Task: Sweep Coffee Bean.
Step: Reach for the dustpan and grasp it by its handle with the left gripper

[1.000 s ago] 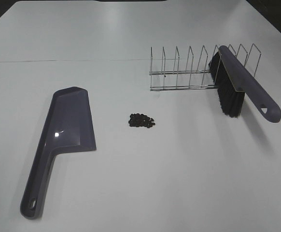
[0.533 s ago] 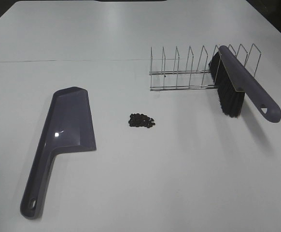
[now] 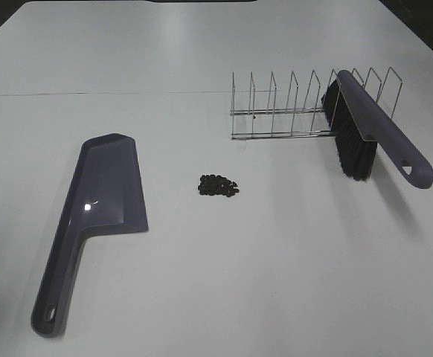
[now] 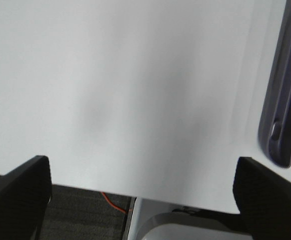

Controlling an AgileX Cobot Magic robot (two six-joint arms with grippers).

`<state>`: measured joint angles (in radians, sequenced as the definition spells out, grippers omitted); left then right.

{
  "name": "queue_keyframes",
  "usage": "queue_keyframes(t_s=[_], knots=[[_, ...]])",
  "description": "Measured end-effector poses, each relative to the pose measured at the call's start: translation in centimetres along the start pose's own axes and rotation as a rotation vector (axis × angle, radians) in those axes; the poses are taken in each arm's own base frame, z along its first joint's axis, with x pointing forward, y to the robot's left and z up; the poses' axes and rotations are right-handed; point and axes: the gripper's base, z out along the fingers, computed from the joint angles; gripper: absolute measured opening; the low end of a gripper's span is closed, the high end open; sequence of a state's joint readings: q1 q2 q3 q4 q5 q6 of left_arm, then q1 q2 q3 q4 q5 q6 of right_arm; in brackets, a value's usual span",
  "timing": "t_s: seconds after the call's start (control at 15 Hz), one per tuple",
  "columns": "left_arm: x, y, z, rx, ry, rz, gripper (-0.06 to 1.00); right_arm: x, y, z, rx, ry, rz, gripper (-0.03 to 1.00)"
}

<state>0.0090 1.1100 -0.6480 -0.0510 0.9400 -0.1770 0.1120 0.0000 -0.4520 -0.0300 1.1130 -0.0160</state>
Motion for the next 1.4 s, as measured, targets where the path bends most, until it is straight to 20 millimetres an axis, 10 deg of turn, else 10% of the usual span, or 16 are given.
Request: queue_keyframes(t_s=[0.4,0.87,1.4], knots=[[-5.3,-3.6,2.7,0.057,0.103,0.025,0.9,0.0,0.0,0.0,0.0,0.0,0.0,0.68],[-6.3,-13.1,11.7,0.058,0.29,0.171,0.9,0.0,0.0,0.0,0.0,0.0,0.0,0.68],[-6.9,-14.5,16.9,0.035,0.3,0.169,0.76,0.0,0.0,0.0,0.0,0.0,0.0,0.68]])
